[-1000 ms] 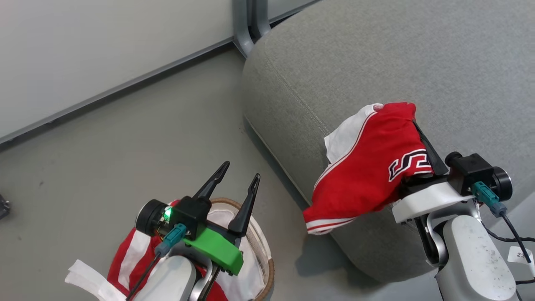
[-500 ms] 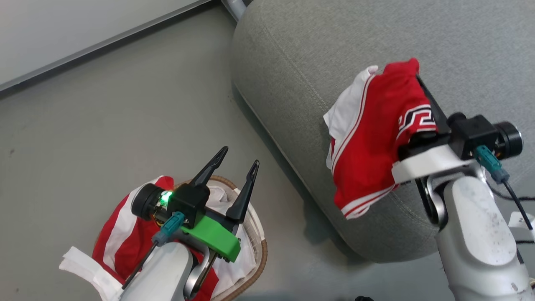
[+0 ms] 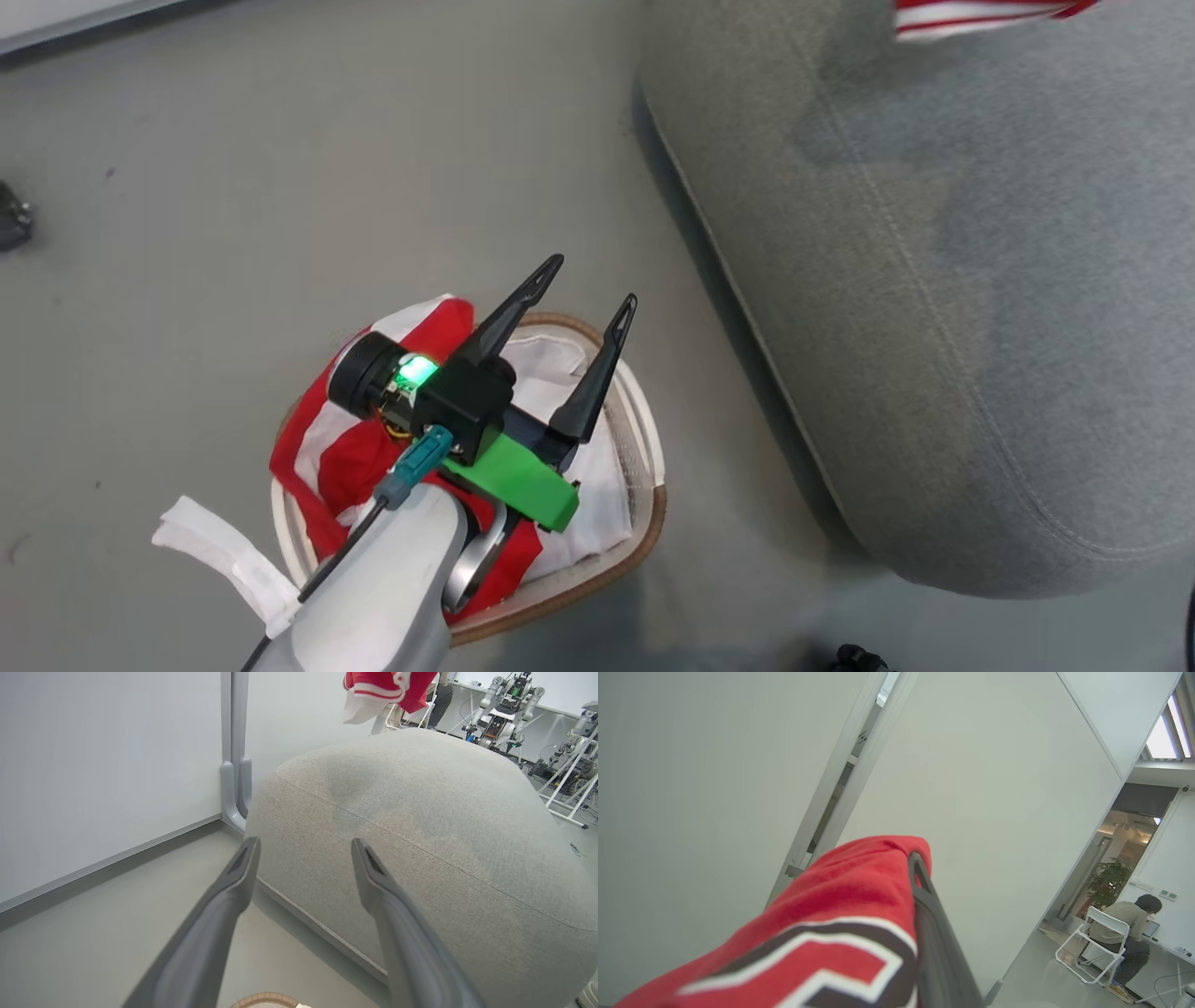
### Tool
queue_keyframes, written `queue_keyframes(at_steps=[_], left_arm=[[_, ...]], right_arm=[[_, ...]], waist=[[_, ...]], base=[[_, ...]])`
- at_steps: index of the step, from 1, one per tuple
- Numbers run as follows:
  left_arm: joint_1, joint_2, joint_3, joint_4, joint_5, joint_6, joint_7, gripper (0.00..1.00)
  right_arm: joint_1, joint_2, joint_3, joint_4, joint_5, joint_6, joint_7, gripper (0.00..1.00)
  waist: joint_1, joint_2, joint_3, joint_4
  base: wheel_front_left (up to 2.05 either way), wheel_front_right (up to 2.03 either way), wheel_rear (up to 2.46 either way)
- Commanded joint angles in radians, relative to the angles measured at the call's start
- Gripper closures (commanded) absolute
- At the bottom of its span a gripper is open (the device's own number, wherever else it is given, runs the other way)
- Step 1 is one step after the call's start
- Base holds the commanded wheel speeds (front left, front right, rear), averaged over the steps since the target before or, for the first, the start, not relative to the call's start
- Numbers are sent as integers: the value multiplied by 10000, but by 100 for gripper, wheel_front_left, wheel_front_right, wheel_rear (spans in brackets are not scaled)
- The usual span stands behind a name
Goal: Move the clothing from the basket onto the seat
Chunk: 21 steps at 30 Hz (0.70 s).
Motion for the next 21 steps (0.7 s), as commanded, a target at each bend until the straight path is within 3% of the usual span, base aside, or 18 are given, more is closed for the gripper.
queue_keyframes(at_steps=[1,4,10,14,21], left_arm=[[-244,-26,48,-85,120,-23,8,0],[-383,-73,49,-227,203,-23,8,0],[-634,-125,150,-413,386,-24,8,0],[-790,-158,155,-491,524,-24,8,0],[-921,-132,149,-469,668,-24,8,0]], right_arm=[[-347,-381,-347,131,26,-17,-21,100],[-836,-1203,-1083,497,-153,-17,-19,100],[-1253,-1989,-2017,1680,-371,-17,-19,100],[-1069,-2039,-2199,2581,-626,-17,-18,100],[-789,-1541,-2084,3380,-1047,-17,-19,100]], waist=[[-1,-1,1081,1234],[-1,-1,1555,1641],[-1,-1,2494,2047],[-1,-1,2957,2101],[-1,-1,3267,1967]], base=[[0,0,0],[0,0,0],[0,0,0],[0,0,0],[0,0,0]])
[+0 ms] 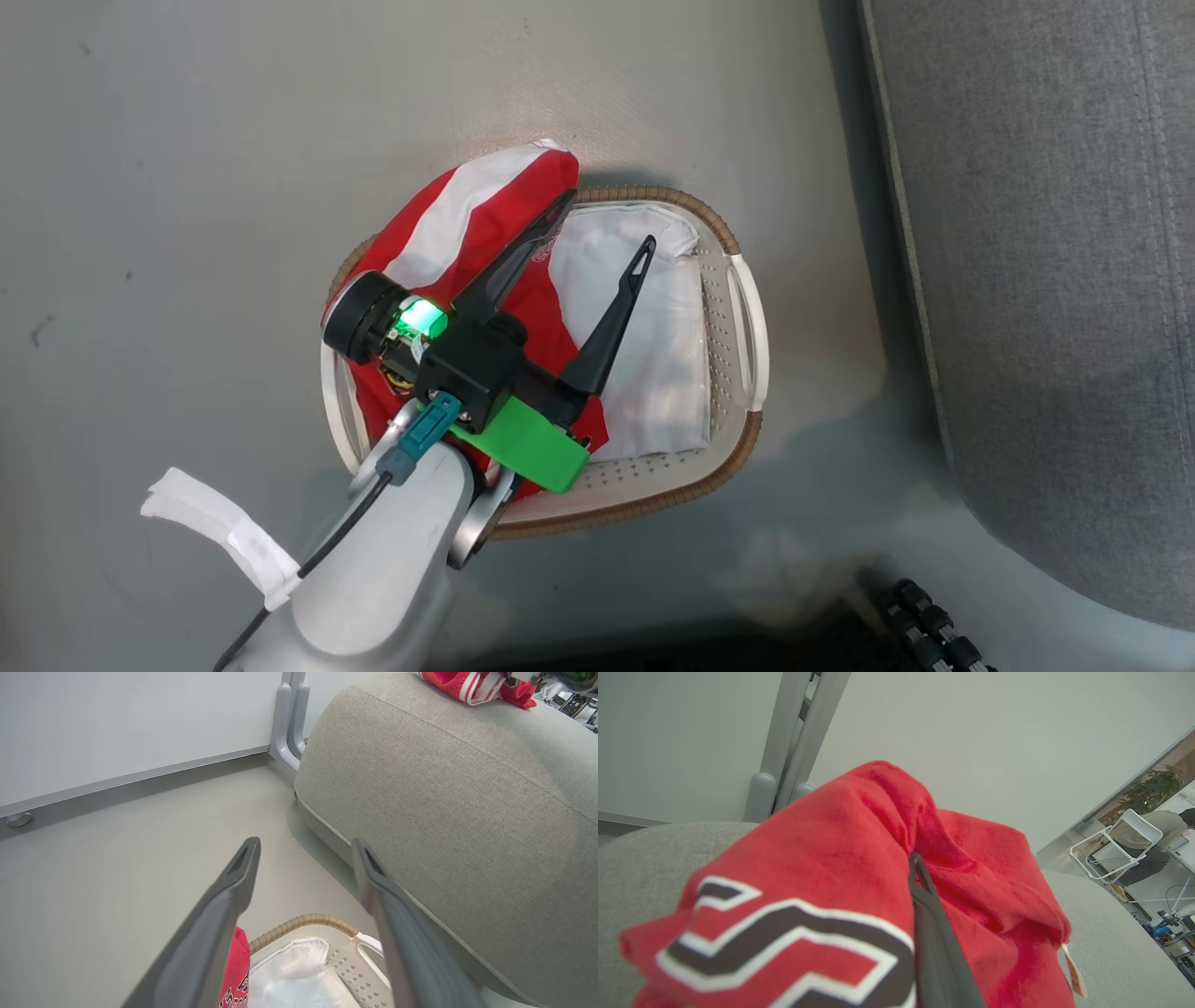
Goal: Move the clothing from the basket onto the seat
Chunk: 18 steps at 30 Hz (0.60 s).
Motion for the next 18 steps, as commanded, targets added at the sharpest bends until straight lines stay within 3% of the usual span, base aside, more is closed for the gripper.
queue_keyframes(at_steps=[1,5,6,7,8,9,10,18], left_arm=[[-185,45,29,-1,101,-24,8,0],[-157,113,100,41,117,-24,8,0],[-135,124,146,43,118,-24,8,0],[-121,134,184,28,129,-24,8,0],[-94,137,266,-5,130,-24,8,0],[-62,125,306,-17,129,-24,8,0],[-25,115,334,-28,135,-24,8,0],[207,-117,552,-61,-159,-24,9,0]], right_arm=[[43,10,8,51,-74,-17,-19,100],[161,268,76,114,-161,-17,-19,100],[212,347,107,59,-158,-17,-19,93],[256,425,124,-37,-134,-17,-19,65],[333,526,119,-186,-131,-17,-20,53],[435,609,122,-287,-130,-17,-20,11],[585,727,136,-433,-93,-17,-20,0],[2461,1503,88,-1566,-5,-17,-20,0]], waist=[[-2,-1,267,114],[-2,-1,227,-13],[-2,-1,194,-71],[-2,-1,171,-120],[-2,-1,126,-190],[-2,-1,78,-228],[-2,-1,8,-277],[-2,-1,-1026,-389]], base=[[0,0,0],[0,0,0],[0,0,0],[0,0,0],[0,0,0],[0,0,0],[0,0,0],[0,0,0]])
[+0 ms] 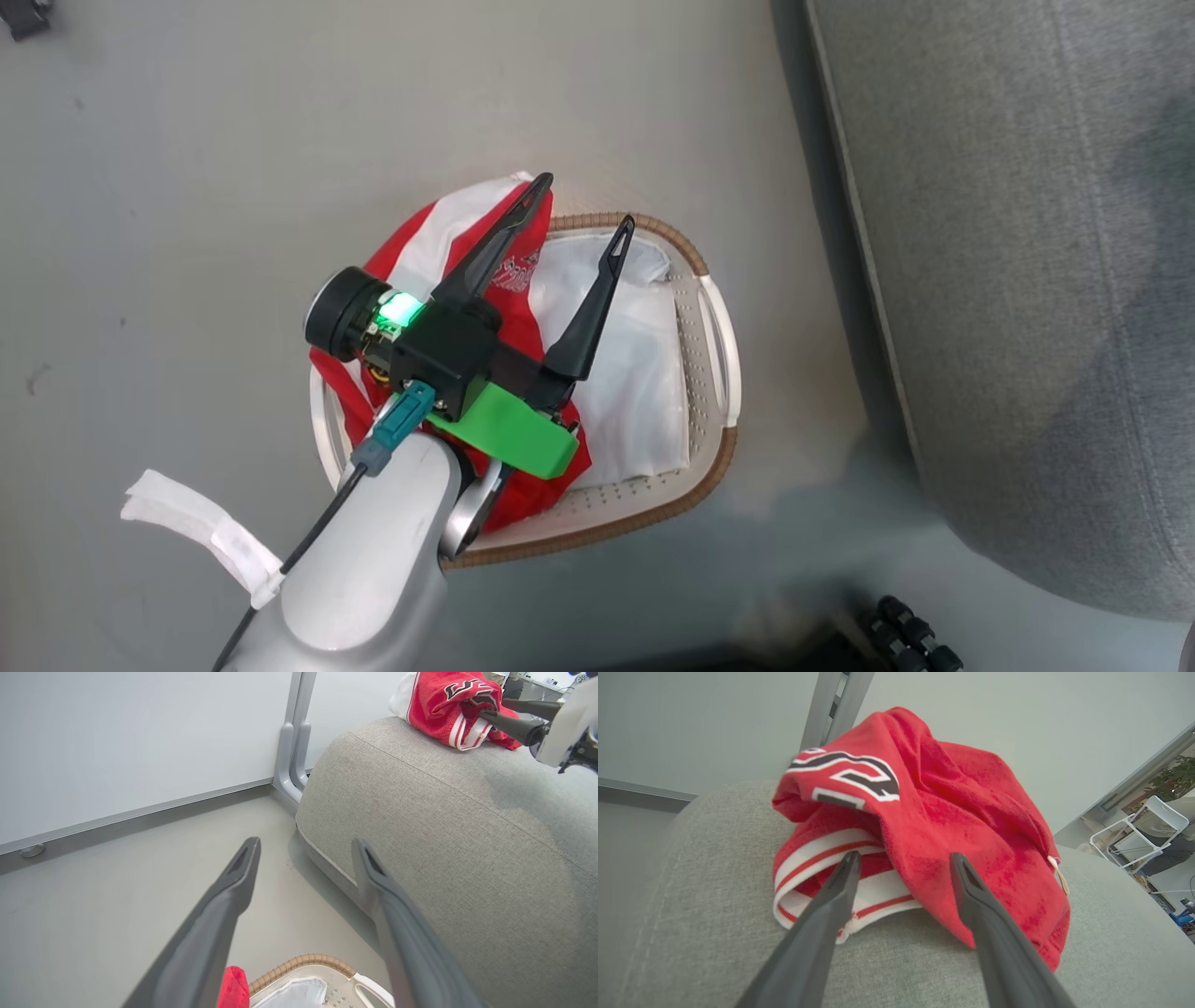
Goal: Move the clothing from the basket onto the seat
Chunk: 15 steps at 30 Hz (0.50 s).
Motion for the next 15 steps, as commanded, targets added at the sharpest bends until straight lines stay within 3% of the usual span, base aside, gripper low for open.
queue_keyframes(at_steps=[1,15], left_arm=[[169,-48,74,24,-92,-24,7,0],[1444,-461,1746,375,-569,-24,5,0]], right_arm=[[375,36,10,-93,82,-17,-20,0],[2048,698,1025,-285,413,-17,-20,0]], waist=[[0,-1,-586,12],[0,-1,-3333,618]], base=[[0,0,0],[0,0,0]])
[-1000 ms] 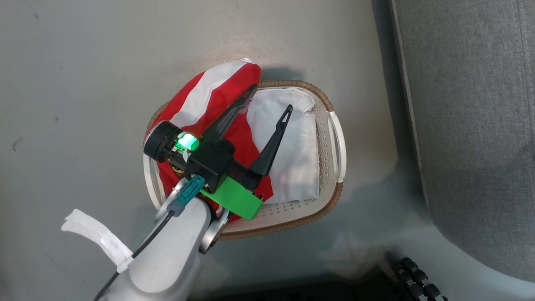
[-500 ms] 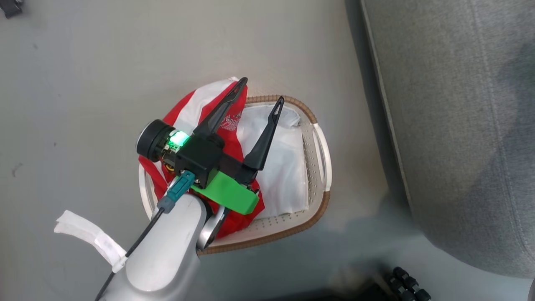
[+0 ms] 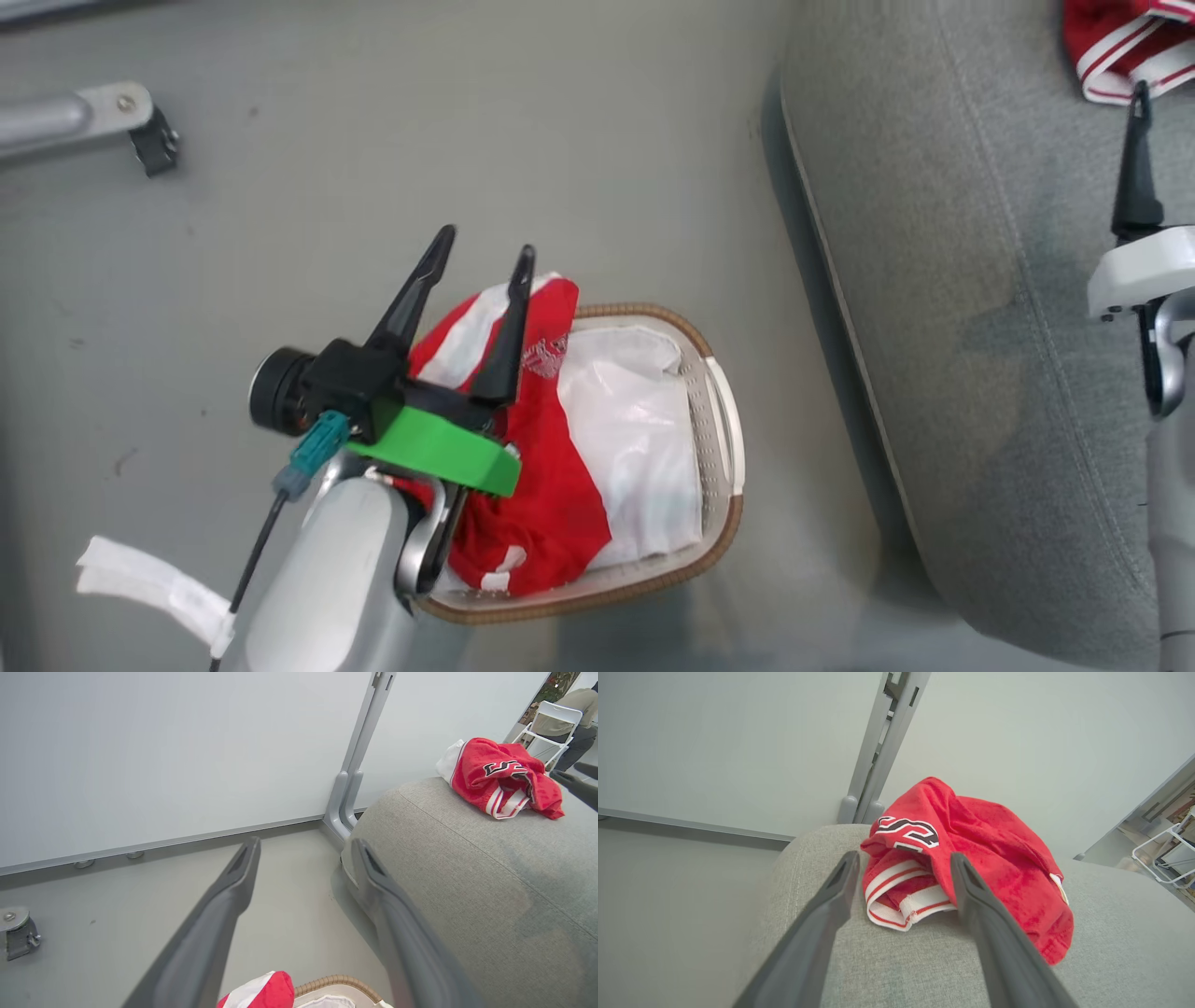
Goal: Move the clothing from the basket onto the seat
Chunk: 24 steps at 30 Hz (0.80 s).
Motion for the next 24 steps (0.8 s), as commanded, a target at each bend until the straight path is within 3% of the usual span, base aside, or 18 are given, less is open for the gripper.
queue_keyframes(at_steps=[1,13,24], left_arm=[[360,-53,262,60,9,-23,7,0],[2026,-187,2169,216,129,10,7,0],[3394,-186,2939,108,-3,242,7,0]], right_arm=[[212,105,134,0,147,-15,-20,0],[1089,1267,1231,-353,1107,-15,-20,0],[3017,1418,2905,-654,3116,-14,-20,0]], waist=[[1,0,-1269,381],[1,0,-3059,789],[1,0,-4091,997]], base=[[0,0,0],[0,0,0],[0,0,0]])
